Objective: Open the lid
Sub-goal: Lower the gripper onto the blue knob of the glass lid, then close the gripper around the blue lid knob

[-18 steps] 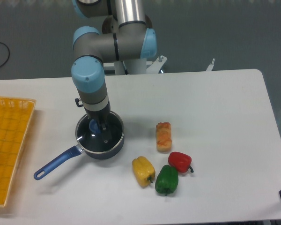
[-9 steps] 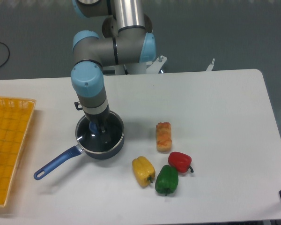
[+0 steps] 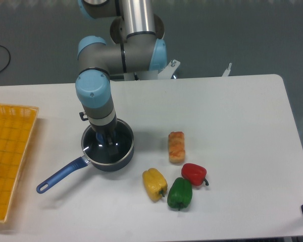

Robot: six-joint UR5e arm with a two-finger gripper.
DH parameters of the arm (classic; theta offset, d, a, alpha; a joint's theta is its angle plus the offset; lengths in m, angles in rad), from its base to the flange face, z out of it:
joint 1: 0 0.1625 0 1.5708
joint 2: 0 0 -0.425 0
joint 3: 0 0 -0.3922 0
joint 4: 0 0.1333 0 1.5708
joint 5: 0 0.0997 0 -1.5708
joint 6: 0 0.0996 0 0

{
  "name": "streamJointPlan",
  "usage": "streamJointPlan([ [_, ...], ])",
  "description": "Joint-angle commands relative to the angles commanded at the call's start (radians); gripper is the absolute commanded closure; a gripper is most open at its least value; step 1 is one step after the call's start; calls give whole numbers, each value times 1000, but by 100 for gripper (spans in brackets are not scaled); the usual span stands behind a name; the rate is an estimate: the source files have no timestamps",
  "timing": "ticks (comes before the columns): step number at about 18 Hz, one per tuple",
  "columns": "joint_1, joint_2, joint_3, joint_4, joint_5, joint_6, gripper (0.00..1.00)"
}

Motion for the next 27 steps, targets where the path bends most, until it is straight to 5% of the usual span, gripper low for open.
streamJointPlan([
  [19,-6,-3,6,-2,-5,3,6],
  [27,-6,-2,6,-6,-3,5,18],
])
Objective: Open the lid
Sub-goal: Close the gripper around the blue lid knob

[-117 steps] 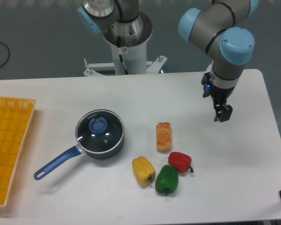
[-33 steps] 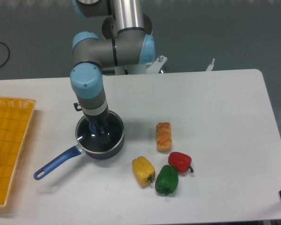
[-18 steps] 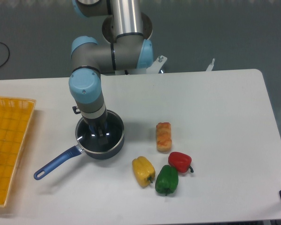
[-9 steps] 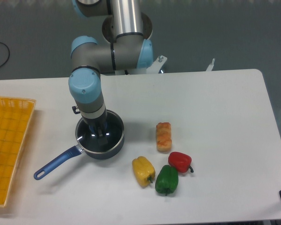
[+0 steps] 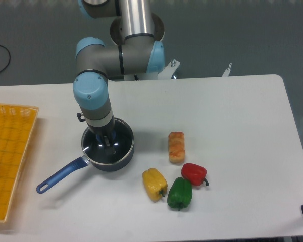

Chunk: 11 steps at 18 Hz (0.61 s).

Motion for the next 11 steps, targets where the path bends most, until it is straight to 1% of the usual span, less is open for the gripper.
streamJointPlan([
  [3,0,2,0,0,0,0,18],
  [7,0,2,0,-2,-2,0,26],
  [11,0,2,0,-2,0,-2,30],
])
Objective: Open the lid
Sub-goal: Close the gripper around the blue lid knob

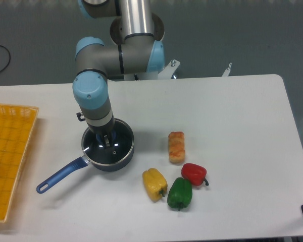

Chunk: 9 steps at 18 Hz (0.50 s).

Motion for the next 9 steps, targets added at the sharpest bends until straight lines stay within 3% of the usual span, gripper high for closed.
streamJointPlan([
  [9,2,5,0,-6,0,2,34],
])
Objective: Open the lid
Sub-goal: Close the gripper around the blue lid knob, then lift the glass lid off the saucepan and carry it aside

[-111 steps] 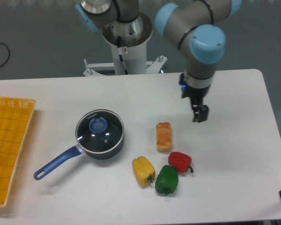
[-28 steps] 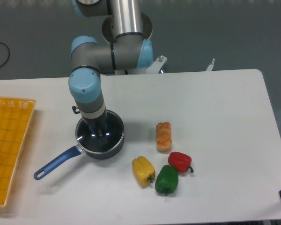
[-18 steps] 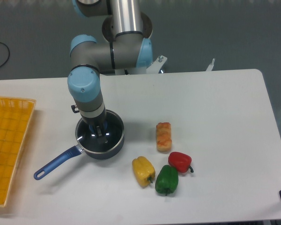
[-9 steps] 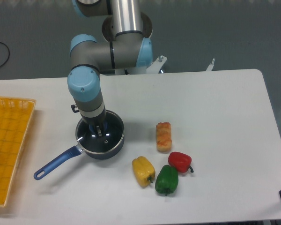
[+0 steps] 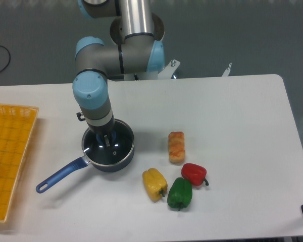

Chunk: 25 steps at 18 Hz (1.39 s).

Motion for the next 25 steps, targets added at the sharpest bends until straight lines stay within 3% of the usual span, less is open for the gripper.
streamJointPlan([
  [15,15,17,12,-2,-11,3,38],
  [25,113,17,45,-2,-25,78,40],
])
